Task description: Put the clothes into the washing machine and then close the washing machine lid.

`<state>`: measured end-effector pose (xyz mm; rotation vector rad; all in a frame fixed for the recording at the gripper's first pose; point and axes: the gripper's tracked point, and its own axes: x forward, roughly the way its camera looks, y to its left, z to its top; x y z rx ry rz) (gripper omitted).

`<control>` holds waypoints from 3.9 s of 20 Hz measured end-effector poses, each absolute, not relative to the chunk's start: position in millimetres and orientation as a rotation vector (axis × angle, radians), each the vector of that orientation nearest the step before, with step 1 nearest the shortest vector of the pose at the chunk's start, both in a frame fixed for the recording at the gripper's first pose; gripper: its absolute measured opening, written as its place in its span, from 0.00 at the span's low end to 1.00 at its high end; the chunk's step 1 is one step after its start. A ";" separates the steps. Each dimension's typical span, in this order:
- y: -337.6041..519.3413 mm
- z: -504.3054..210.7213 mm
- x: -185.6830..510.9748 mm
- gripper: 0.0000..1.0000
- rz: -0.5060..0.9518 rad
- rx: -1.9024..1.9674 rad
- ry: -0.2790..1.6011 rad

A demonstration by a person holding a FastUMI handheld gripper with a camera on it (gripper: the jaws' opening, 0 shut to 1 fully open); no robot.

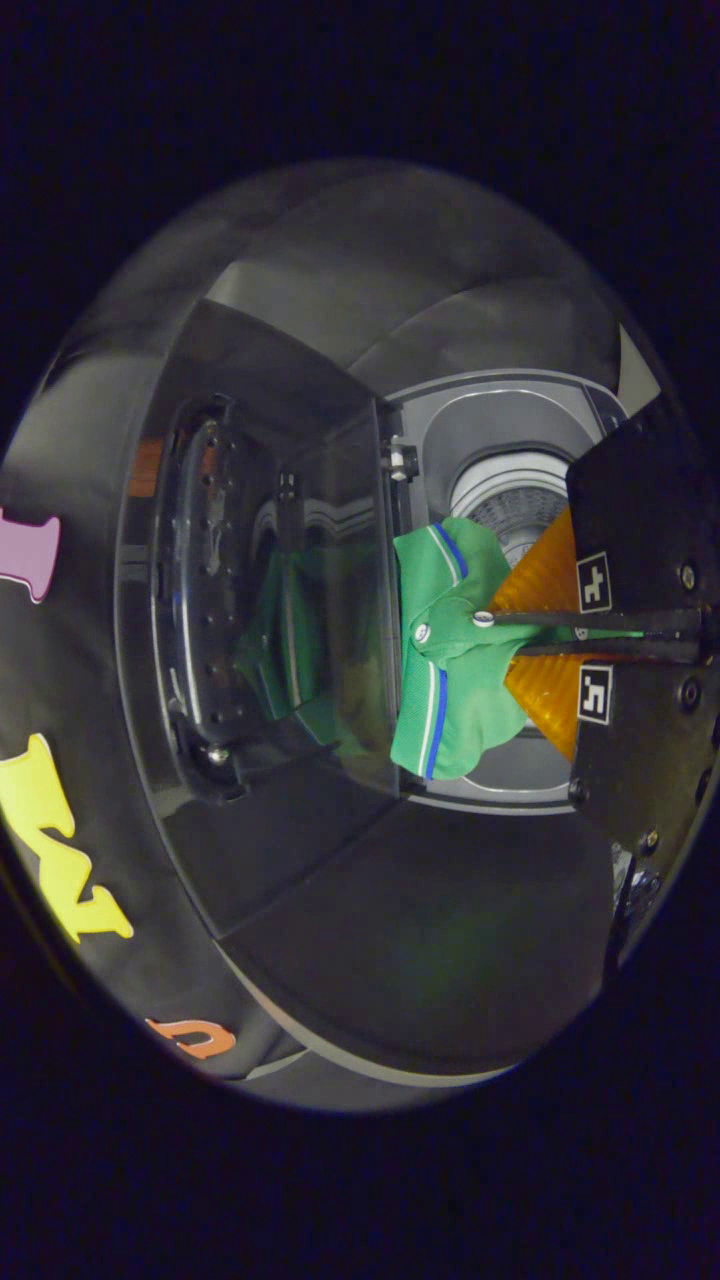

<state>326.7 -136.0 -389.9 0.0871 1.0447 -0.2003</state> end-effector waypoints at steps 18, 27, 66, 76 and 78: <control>-136.6 -362.3 331.5 0.50 -0.203 0.085 1.012; -112.6 -232.0 391.0 0.54 -0.127 -0.001 0.762; -167.4 -254.4 481.7 0.65 -0.196 -0.030 0.541; -160.0 -253.2 447.2 0.65 -0.184 -0.029 0.437; -158.9 -255.2 436.9 0.65 -0.188 -0.028 0.436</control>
